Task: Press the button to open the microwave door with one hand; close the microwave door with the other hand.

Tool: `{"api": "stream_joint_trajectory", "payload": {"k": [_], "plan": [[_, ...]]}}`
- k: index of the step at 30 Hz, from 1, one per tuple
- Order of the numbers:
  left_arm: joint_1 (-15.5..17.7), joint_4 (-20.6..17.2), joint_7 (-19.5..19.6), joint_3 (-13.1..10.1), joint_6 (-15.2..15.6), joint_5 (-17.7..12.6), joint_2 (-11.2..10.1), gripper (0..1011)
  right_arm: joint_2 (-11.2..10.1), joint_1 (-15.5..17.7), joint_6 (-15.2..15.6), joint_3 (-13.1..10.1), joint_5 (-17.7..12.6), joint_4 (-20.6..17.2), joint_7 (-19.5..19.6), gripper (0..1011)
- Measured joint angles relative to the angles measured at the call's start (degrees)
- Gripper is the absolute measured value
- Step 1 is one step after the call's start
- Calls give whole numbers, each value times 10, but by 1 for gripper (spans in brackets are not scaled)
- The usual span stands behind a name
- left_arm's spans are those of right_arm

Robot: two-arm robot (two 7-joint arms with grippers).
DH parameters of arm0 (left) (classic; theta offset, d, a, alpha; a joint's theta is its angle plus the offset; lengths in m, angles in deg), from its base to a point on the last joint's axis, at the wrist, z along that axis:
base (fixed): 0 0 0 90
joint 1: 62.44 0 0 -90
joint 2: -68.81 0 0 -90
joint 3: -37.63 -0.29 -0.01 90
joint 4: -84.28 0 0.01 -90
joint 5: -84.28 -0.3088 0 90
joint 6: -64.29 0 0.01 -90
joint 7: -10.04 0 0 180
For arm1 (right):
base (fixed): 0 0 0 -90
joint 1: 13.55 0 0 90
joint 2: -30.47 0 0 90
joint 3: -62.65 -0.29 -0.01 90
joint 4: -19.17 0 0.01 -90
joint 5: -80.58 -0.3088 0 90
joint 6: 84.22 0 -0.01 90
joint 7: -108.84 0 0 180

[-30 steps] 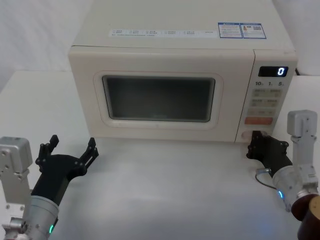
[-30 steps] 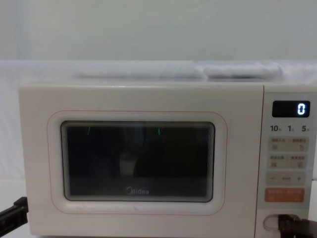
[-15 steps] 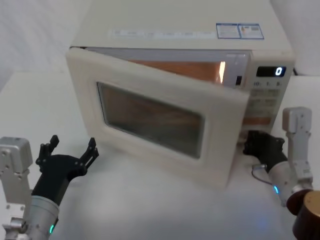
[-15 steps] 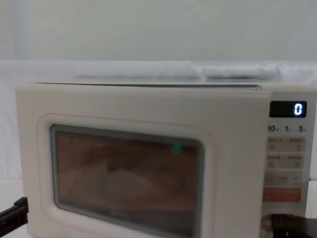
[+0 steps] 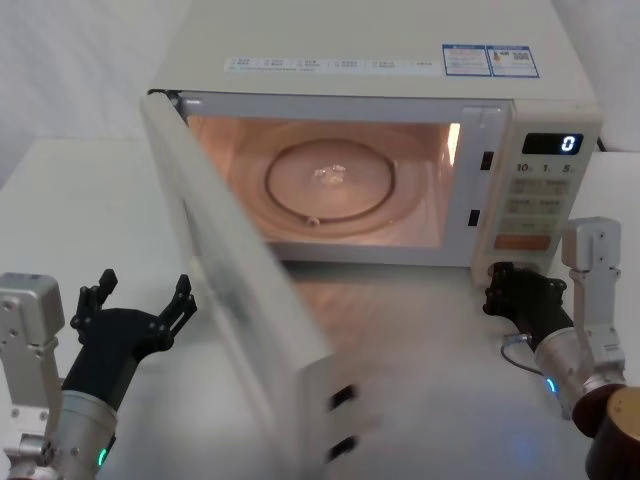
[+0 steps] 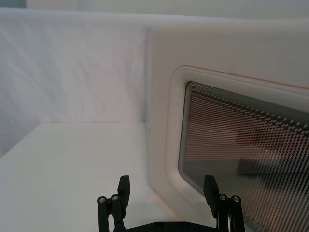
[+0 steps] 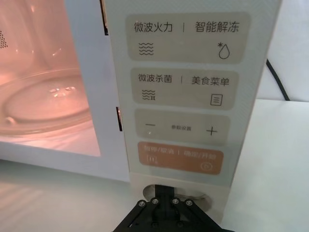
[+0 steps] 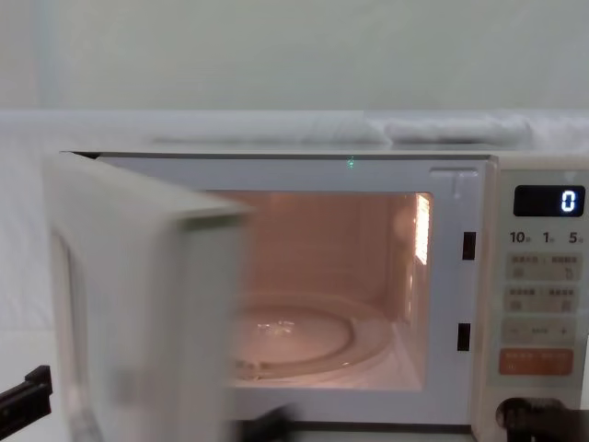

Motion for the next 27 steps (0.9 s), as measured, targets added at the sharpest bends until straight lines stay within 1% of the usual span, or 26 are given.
{"api": "stream_joint_trajectory", "payload": {"k": [16,27], "plan": [[0,0,0,0,0,0,0,1001,-13,51,17,-5,-2,-75,-4,0],[0,0,0,0,0,0,0,1001,-35,85,40,-4,-12,-137,-22,0]]}}
